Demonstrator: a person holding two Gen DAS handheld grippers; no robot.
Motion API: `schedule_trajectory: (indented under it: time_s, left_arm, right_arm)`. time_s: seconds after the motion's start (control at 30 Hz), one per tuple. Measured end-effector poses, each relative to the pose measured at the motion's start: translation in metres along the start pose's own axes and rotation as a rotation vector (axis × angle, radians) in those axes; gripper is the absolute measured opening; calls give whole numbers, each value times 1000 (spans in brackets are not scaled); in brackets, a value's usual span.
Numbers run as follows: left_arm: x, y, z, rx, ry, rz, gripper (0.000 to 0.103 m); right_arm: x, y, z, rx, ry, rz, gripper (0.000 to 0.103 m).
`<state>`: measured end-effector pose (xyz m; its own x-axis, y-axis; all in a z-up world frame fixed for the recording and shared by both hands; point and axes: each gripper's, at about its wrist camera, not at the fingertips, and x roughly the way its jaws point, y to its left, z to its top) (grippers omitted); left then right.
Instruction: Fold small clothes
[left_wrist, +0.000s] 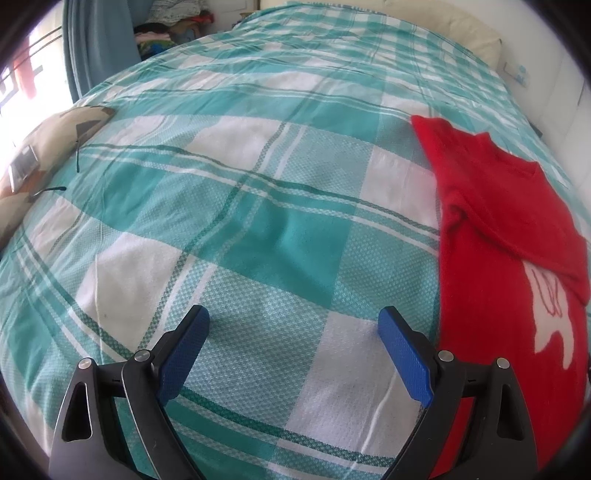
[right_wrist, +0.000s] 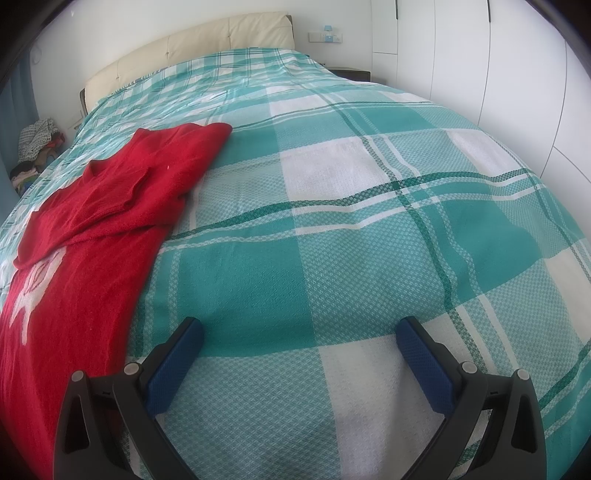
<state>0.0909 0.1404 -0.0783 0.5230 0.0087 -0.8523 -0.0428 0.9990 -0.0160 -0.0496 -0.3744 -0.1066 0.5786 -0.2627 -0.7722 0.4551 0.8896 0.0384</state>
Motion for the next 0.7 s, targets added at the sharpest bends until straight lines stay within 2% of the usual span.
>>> schedule_trajectory:
  time_s: [0.27,0.7]
  left_arm:
    - [9,-3,-3,20,44,24,96]
    - [12,-8,-4,39,59,47,99]
  right_arm:
    - [0,0,0,0,0,0,103]
    - [0,0,0,0,1,0,103]
